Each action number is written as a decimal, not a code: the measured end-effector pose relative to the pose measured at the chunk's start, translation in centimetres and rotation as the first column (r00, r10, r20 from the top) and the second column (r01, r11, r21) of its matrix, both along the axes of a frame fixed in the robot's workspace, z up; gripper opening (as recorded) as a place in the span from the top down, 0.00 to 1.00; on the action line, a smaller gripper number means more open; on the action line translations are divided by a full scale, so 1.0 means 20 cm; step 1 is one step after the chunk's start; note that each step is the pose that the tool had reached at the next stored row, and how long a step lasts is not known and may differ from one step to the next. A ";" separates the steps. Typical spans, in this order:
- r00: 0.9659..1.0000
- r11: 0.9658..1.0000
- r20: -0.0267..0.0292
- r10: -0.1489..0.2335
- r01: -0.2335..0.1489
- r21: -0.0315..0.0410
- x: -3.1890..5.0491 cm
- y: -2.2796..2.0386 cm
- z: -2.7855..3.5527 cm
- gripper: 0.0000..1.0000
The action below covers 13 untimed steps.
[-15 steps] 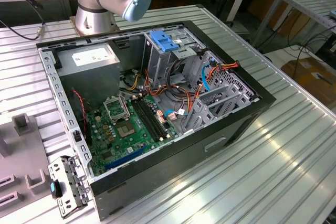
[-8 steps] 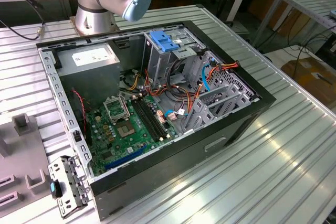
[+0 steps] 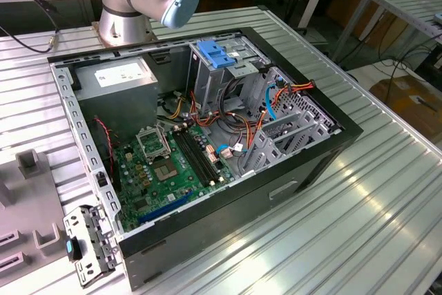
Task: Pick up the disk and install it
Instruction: 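Pick up the disk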
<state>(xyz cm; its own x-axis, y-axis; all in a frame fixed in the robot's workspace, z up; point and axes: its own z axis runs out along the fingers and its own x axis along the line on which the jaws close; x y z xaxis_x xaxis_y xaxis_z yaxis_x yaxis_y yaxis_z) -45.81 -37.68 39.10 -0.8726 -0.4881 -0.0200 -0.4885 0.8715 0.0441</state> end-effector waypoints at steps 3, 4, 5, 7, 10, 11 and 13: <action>0.999 0.999 0.000 0.046 -0.046 0.000 0.000 0.000 0.000 0.89; 0.999 0.999 0.000 0.046 -0.046 0.000 0.000 0.000 0.000 0.89; 0.999 0.999 0.000 0.046 -0.046 0.000 0.000 0.000 0.000 0.89; 0.999 0.999 0.000 0.046 -0.046 0.000 0.000 0.000 0.000 0.89; 0.998 0.998 0.000 0.060 -0.060 0.000 0.000 0.000 0.000 0.89; 0.997 0.997 0.000 0.075 -0.075 0.000 0.000 0.000 0.000 0.89; 0.995 0.995 0.000 0.102 -0.102 -0.001 0.000 0.000 0.000 0.89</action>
<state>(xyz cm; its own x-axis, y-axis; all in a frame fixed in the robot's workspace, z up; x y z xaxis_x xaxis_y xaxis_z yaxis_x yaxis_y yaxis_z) -45.80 -37.68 39.10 -0.8184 -0.5743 -0.0193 -0.5746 0.8173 0.0431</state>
